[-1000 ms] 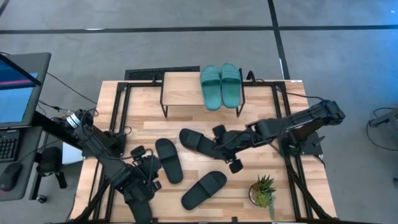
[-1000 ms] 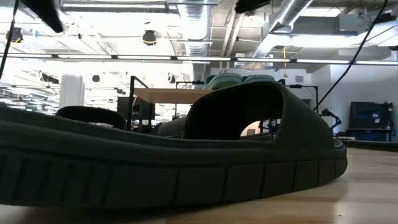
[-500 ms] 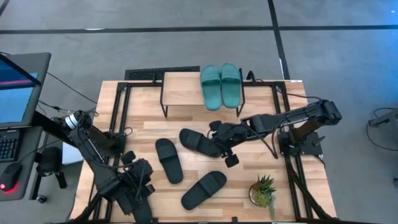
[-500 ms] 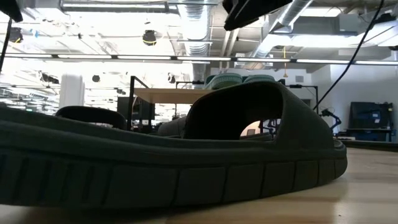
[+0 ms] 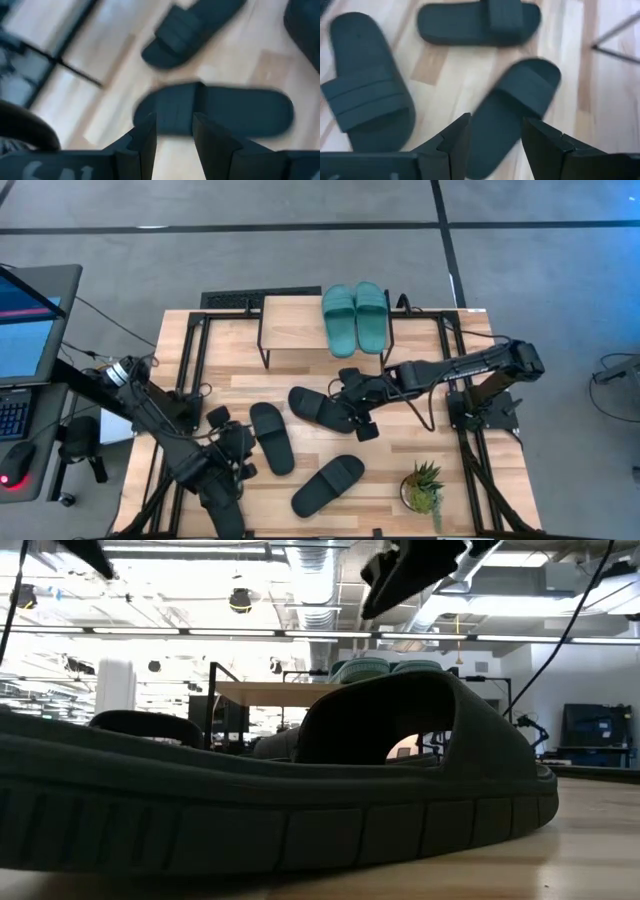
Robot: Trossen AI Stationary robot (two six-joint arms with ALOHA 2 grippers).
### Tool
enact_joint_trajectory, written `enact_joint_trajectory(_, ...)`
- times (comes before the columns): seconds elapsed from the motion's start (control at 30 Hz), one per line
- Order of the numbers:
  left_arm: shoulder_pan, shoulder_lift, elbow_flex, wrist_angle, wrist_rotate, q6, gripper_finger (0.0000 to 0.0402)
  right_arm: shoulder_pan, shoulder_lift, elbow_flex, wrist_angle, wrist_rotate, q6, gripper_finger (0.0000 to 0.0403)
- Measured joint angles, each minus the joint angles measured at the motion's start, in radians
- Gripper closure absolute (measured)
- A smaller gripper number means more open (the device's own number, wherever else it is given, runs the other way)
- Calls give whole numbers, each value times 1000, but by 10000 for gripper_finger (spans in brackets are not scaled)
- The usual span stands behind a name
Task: Pick and place slides into the shelf
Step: Put the black slipper on the shelf
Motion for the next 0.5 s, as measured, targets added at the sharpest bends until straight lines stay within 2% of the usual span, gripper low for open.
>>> enact_joint_trajectory(0.13, 64, 0, 0, 96, -23, 184, 285, -29, -28, -2, -61, 23, 76, 242)
enact_joint_trajectory(0.33, 195, 1, 0, 330, -15, 396, 285, -49, -150, 0, -132, 29, 125, 242)
enact_joint_trajectory(0.4, 244, 1, 0, 400, 5, 447, 285, -44, -213, 0, -166, 52, 136, 242)
enact_joint_trajectory(0.5, 324, 1, 0, 501, 86, 516, 285, -28, -311, 0, -242, 120, 138, 242)
